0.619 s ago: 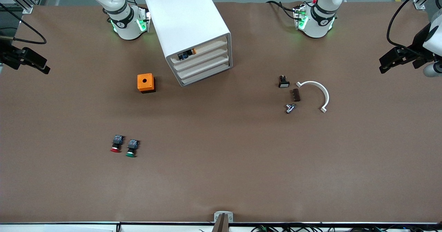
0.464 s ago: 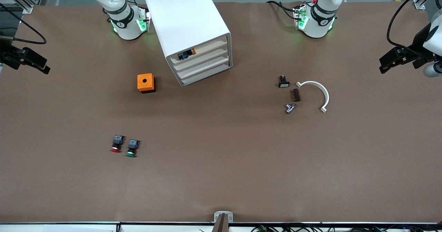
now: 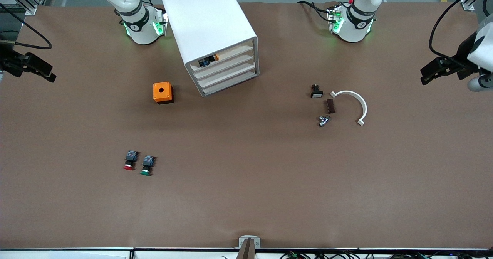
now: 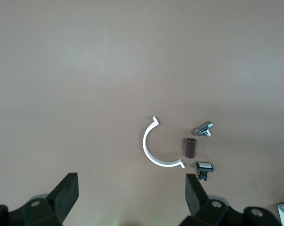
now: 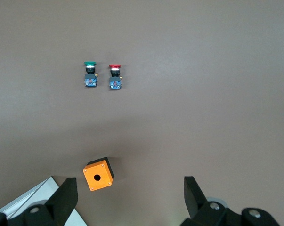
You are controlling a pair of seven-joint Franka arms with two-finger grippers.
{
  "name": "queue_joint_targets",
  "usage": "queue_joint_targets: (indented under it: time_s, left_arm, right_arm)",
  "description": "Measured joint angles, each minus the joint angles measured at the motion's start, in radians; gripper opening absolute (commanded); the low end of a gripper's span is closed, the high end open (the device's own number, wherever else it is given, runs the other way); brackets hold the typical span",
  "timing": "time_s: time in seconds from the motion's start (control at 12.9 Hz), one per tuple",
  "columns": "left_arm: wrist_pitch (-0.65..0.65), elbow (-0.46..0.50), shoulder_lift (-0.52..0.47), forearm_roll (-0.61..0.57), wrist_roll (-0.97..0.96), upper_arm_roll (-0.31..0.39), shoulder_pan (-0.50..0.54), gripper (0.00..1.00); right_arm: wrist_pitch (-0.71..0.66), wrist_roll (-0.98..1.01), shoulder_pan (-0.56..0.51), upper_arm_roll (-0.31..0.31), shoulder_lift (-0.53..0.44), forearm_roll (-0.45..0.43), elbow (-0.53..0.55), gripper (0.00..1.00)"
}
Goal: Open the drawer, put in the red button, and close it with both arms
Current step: 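Move the left gripper toward the white drawer cabinet's front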
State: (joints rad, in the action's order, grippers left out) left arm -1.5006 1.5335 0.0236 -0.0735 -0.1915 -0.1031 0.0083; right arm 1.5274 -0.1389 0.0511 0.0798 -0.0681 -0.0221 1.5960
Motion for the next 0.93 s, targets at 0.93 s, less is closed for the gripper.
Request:
queue_joint_targets:
  time_s: [0.93]
  left_arm:
    - [-0.120, -0.003, 0.432, 0.147, -0.815, -0.051, -0.214, 1.00]
  right_arm:
    - [0.002, 0.000, -0.014, 0.001, 0.011, 0.000, 0.000, 1.00]
